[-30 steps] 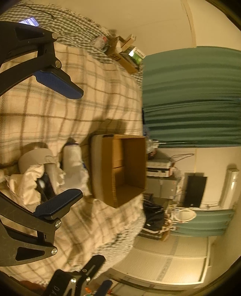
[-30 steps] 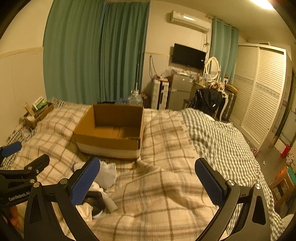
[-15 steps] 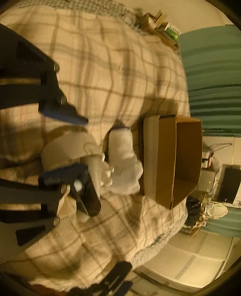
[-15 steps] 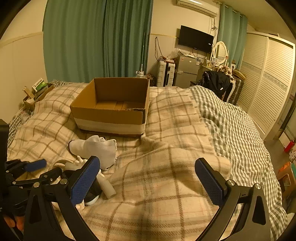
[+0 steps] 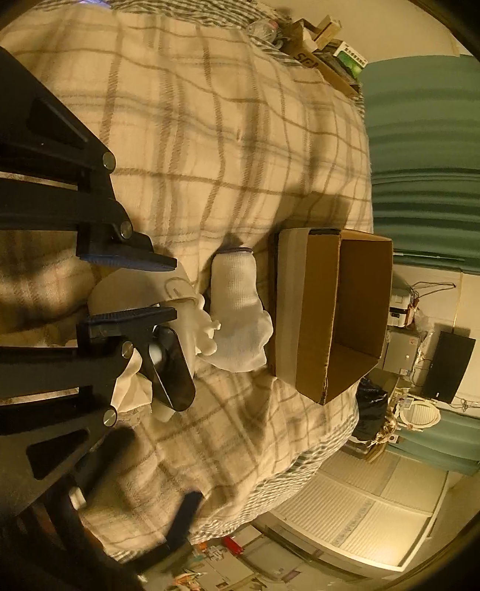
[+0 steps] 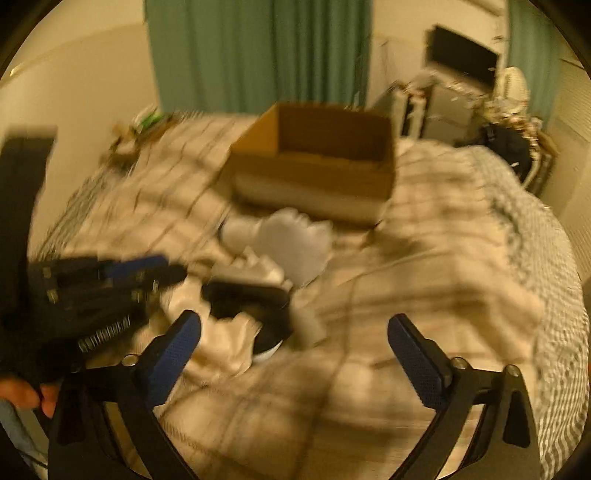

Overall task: Organize objects
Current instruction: 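Grasp the white tape roll with the left tool while the right tool grasps the white lace cloth, then carry the tape roll and lace cloth into the cardboard box and open both tools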

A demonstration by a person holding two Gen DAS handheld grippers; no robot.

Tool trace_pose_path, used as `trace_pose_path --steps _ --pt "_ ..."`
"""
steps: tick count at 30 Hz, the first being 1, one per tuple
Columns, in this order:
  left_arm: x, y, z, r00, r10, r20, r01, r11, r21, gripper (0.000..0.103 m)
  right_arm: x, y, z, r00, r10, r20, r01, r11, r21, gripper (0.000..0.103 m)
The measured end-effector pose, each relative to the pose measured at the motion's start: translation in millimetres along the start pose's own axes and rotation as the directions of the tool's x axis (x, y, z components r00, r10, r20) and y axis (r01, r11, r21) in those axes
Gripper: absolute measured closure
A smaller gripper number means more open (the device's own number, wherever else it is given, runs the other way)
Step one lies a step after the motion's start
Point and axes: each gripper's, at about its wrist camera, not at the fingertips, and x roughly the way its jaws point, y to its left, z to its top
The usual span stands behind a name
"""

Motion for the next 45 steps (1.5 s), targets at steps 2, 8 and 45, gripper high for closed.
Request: trace_pose_path --steps 2,8,45 --pt "1 2 0 1.0 -0.001 -0.002 0.001 1.0 0.0 0.083 10 3 -3 0.998 0.047 -0.035 -0.047 0.999 0.001 0.018" --pt "4 -2 -1 1.0 0.019 -0.015 -0.018 0.999 0.028 0.072 40 17 -9 0.976 0.163 -0.145 -0.17 0.985 -0.034 0.082" --pt "-71 -5 50 0.988 0.003 0.155 -0.015 0.997 0.076 0.073 -76 -10 38 0.967 -0.189 0.173 0.197 0.98 -0.032 0.098"
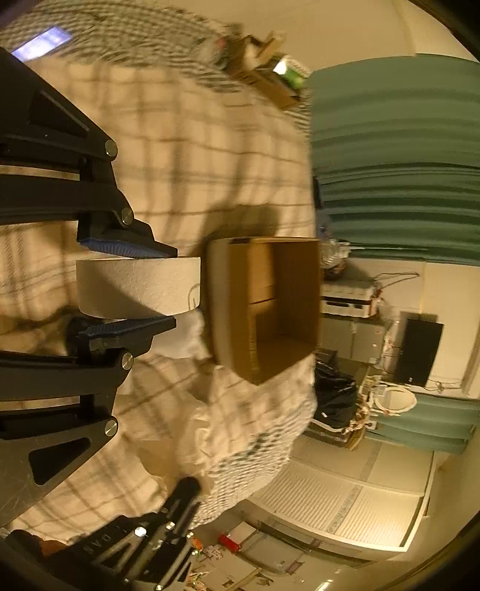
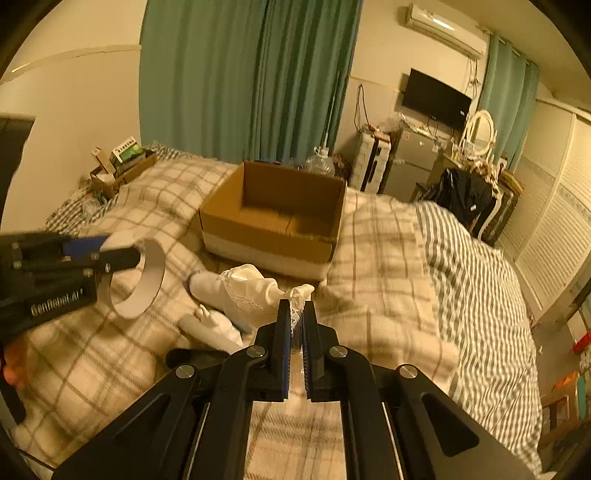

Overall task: Organize objects
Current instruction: 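Carry the tape roll and lace cloth into the cardboard box and open both tools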

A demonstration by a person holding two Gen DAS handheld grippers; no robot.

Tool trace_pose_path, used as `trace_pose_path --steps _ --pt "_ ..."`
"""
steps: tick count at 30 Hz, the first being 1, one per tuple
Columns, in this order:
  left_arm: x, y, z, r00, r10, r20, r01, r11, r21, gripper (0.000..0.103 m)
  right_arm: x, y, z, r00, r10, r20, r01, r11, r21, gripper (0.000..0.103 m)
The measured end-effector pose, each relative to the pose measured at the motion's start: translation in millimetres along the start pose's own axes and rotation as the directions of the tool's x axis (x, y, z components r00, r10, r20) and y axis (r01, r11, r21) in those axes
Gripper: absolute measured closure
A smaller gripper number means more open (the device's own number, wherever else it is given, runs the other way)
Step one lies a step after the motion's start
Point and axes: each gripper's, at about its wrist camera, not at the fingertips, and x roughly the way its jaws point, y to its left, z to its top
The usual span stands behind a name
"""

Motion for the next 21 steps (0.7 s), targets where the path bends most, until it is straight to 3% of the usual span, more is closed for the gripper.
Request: trace_pose_path --steps 10,16,21 --pt "25 3 90 0.998 -0.04 0.049 0.039 0.999 0.02 0.073 19 -8 92 0.996 0.02 0.088 -0.015 0.998 -0.057 0.099" --pt "68 3 142 0.997 -0.032 0.07 0.029 0.998 0.052 0.073 79 -24 149 0.995 0.061 0.073 -0.058 0.998 -0.037 0.099" --pt "123 4 166 0.998 -0.027 0.048 0.024 0.998 0.066 0.073 145 -35 170 0.997 0.07 0.026 -0.069 0.997 -0.021 0.099"
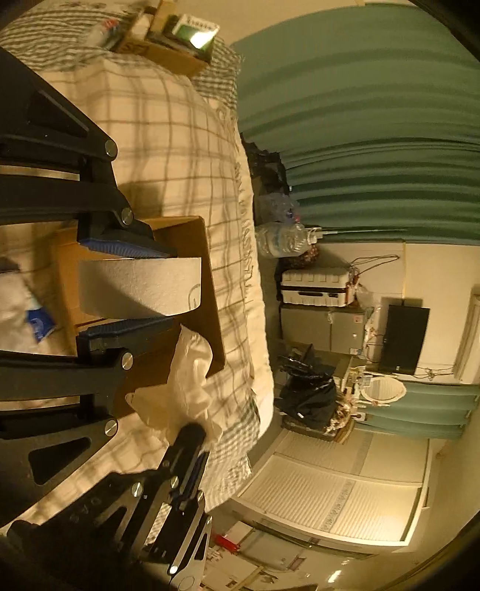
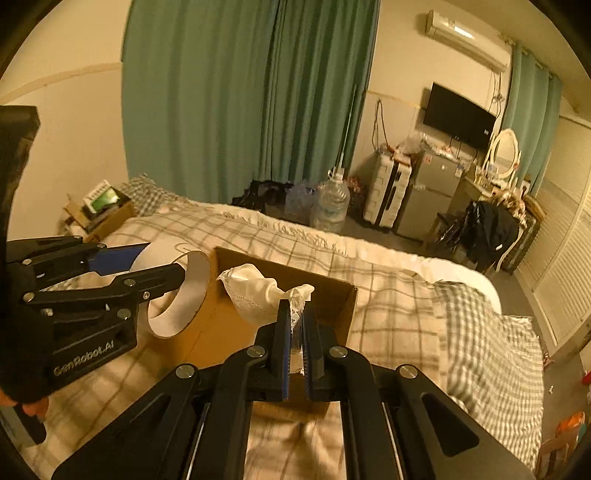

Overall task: Organize objects
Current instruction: 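Carry the tape roll and lace cloth into the cardboard box and open both tools, then reach to the black oval case and grasp it with the right tool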

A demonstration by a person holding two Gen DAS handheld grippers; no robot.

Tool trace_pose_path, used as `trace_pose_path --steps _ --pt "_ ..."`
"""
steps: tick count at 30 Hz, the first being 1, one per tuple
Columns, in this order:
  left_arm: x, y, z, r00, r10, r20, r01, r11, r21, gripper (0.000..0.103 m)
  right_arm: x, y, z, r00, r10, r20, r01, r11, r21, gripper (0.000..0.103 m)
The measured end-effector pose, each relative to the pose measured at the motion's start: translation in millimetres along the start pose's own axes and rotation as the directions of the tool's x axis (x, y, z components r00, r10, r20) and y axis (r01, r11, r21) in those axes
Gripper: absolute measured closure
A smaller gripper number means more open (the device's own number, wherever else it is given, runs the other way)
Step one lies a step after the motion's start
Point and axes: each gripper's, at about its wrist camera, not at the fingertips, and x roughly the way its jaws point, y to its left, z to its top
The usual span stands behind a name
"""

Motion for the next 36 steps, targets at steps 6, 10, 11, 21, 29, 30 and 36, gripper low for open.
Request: trace_pose_path --steps 6,10,11,21,29,30,36 --pt "70 7 -11 0.998 0.001 -0.065 -0.001 1.0 0.006 0.073 73 -15 -11 0.998 0.02 -0.062 -0.018 0.999 0.029 0.099" --pt "90 10 -25 0.995 -0.01 -0.095 0.011 1.0 0.003 0.07 89 -22 -27 0.997 0.047 -0.054 -0.043 0.997 0.068 0.089" --pt "91 11 -27 0.995 -0.018 -0.101 0.017 1.0 -0.005 0.066 89 -25 -29 0.997 0.057 -0.049 -0.053 0.995 0.086 0.075" --pt "9 15 -19 0.999 0.047 -0.018 -0.048 0.998 -0.037 0.018 -9 -39 -6 0.998 -0.033 0.046 0.028 0.993 0.118 0.044" --pt "-89 12 -36 0.997 0.075 0.026 -0.073 0.996 -0.048 0.015 -131 -11 -15 0.992 -0.088 0.092 0.085 0.996 0.039 0.034" --pt "-97 10 -42 0.996 0.081 0.027 -0.08 0.996 -0.042 0.015 -143 -5 -20 0.992 -0.088 0.092 0.085 0.996 0.03 0.033" --pt "-130 -3 -93 0.995 0.097 0.012 -0.097 0.995 -0.009 0.014 -167 24 -68 0.997 -0.068 0.045 0.067 0.998 0.013 0.027"
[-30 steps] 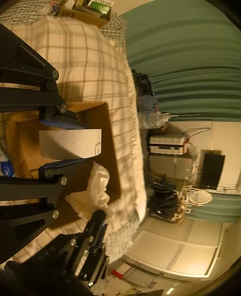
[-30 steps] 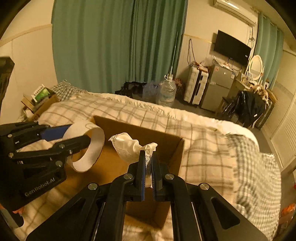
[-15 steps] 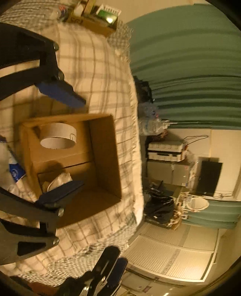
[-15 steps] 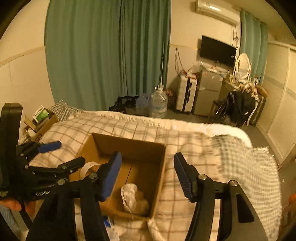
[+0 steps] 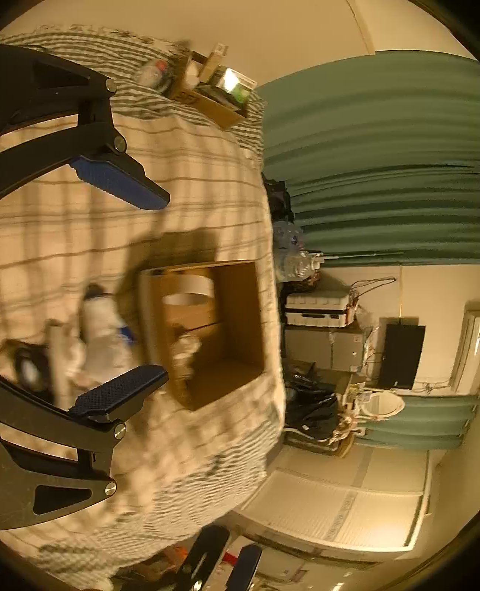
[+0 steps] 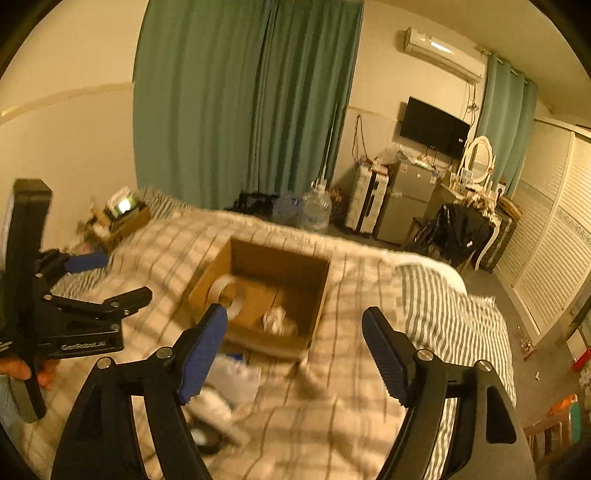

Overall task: Organize objects
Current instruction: 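Reach to the black oval case and grasp it with the right tool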

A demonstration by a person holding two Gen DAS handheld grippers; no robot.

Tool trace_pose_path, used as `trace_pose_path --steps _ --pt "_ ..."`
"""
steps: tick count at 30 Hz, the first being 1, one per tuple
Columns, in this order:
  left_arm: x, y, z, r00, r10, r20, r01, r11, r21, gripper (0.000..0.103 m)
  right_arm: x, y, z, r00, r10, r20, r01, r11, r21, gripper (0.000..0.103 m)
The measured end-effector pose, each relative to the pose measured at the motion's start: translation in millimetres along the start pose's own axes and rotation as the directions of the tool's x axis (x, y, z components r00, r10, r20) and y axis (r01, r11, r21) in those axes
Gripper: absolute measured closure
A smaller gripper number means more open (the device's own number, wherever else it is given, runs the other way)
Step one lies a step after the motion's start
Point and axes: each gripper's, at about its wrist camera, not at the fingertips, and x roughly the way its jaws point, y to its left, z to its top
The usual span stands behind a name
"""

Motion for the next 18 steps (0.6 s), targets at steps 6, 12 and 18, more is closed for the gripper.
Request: trace_pose_path --steps 6,12,18 --pt "2 -4 -67 0.998 0.067 -0.02 -0.068 0.996 -0.053 0.014 23 30 -70 0.996 0.037 -0.077 -0.037 0.999 0.003 0.022" --pt "29 -8 -126 0.989 0.111 -0.1 -0.113 0.993 -0.019 0.014 75 65 -130 0.963 0.127 -0.236 -0.127 0.992 0.014 0.021" --pt "38 6 -140 0.982 0.112 -0.154 -0.12 0.992 -0.045 0.014 99 89 -151 0.933 0.181 -0.312 -0.197 0.98 -0.019 0.013"
